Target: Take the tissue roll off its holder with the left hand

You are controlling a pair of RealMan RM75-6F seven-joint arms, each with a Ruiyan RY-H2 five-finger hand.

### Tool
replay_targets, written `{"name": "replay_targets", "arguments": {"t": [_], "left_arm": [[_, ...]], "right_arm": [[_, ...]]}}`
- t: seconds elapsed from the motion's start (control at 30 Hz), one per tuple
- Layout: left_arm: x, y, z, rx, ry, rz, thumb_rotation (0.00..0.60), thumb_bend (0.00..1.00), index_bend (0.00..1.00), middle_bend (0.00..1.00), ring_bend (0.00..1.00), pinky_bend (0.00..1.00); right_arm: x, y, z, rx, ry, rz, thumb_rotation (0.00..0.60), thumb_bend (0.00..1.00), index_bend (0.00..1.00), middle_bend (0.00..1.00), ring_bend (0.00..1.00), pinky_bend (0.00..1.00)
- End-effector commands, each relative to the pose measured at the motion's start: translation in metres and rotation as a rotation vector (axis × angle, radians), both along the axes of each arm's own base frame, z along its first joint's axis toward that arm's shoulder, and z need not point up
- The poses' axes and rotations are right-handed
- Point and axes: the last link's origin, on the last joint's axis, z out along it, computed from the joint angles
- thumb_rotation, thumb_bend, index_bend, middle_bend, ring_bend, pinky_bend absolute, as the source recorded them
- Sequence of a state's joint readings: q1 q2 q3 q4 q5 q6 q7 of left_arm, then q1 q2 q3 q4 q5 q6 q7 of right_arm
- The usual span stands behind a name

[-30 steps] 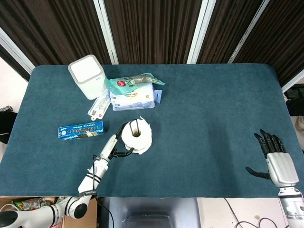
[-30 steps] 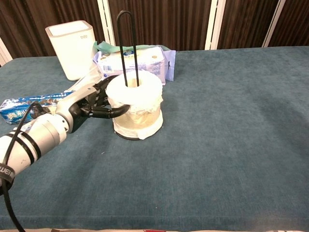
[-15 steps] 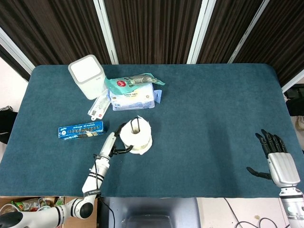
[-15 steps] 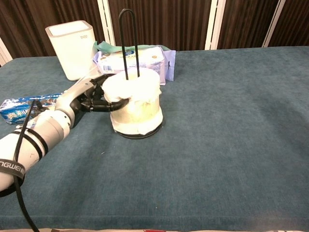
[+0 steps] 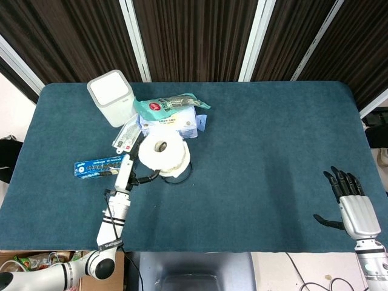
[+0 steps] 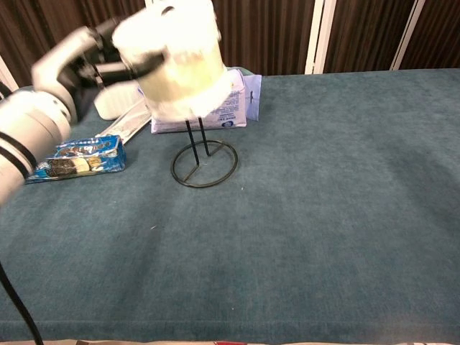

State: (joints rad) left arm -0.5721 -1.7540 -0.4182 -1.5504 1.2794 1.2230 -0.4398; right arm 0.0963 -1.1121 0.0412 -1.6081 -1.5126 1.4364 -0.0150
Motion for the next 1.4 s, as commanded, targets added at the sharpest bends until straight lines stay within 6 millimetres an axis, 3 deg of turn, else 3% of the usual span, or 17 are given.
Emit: {"name": "replay_targets", "arguments": {"t": [0.03,0.27,0.43,0.53,0.67,0.77,0.83,0.93,1.0,1.07,1.17,1.23,1.4], "left_arm": [[0.013,0.003,0.057,0.145,-0.04,-0.024,0.6,0.52,0.69,0.73,0.81,0.88],[0.023,0.004,0.118,0.261,-0.027,-0.019,0.6,0.52,0.69,0.72,0.81,0.88],[0.002,-0.001,0.144,0.316,0.03,0.029,0.6,0.52,0.69,0.72,0.81,0.88],[-0.024,-0.006,0.148,0.34,0.109,0.073,0.6,0.52,0.69,0.72,0.81,0.88],[-0.064,-0.018,0.133,0.295,0.186,0.128,0.6,0.51,0.68,0.71,0.81,0.88],[-0.097,-0.032,0.108,0.209,0.242,0.158,0.6,0.51,0.67,0.71,0.8,0.87],[-0.111,-0.06,0.094,0.173,0.265,0.155,0.6,0.51,0.67,0.7,0.8,0.87],[-0.122,-0.078,0.078,0.141,0.31,0.14,0.6,0.51,0.67,0.7,0.79,0.86],[-0.126,-0.122,0.073,0.127,0.325,0.116,0.6,0.51,0.66,0.7,0.79,0.86],[-0.135,-0.116,0.058,0.1,0.355,0.111,0.6,0.51,0.66,0.7,0.79,0.86],[-0.144,-0.132,0.043,0.061,0.362,0.111,0.6,0.5,0.65,0.69,0.78,0.85],[-0.148,-0.135,0.034,0.038,0.375,0.111,0.6,0.5,0.63,0.67,0.74,0.79],[-0.166,-0.105,-0.001,-0.022,0.444,0.132,0.6,0.5,0.58,0.61,0.61,0.62]], "right_arm": [[0.001,0.0,-0.002,0.008,0.004,0.001,0.6,0.04,0.0,0.0,0.0,0.0],[0.004,0.001,-0.004,0.015,0.009,0.009,0.6,0.04,0.0,0.0,0.0,0.0],[0.004,0.001,-0.004,0.017,0.008,0.01,0.6,0.04,0.0,0.0,0.0,0.0],[0.004,0.001,-0.004,0.018,0.006,0.01,0.6,0.04,0.0,0.0,0.0,0.0],[0.005,0.001,-0.005,0.018,0.006,0.011,0.6,0.04,0.0,0.0,0.0,0.0],[0.005,0.002,-0.006,0.024,0.006,0.015,0.6,0.04,0.0,0.0,0.0,0.0],[0.006,0.003,-0.006,0.022,0.005,0.015,0.6,0.04,0.0,0.0,0.0,0.0],[0.005,0.004,-0.005,0.018,0.002,0.015,0.6,0.04,0.0,0.0,0.0,0.0],[0.005,0.004,-0.004,0.017,-0.001,0.013,0.6,0.04,0.0,0.0,0.0,0.0],[0.004,0.004,-0.003,0.018,0.002,0.012,0.6,0.04,0.0,0.0,0.0,0.0],[0.004,0.004,-0.004,0.024,0.004,0.014,0.6,0.04,0.0,0.0,0.0,0.0],[0.004,0.005,-0.004,0.026,0.006,0.016,0.6,0.04,0.0,0.0,0.0,0.0],[0.005,0.008,-0.003,0.021,0.004,0.023,0.6,0.04,0.0,0.0,0.0,0.0]]}}
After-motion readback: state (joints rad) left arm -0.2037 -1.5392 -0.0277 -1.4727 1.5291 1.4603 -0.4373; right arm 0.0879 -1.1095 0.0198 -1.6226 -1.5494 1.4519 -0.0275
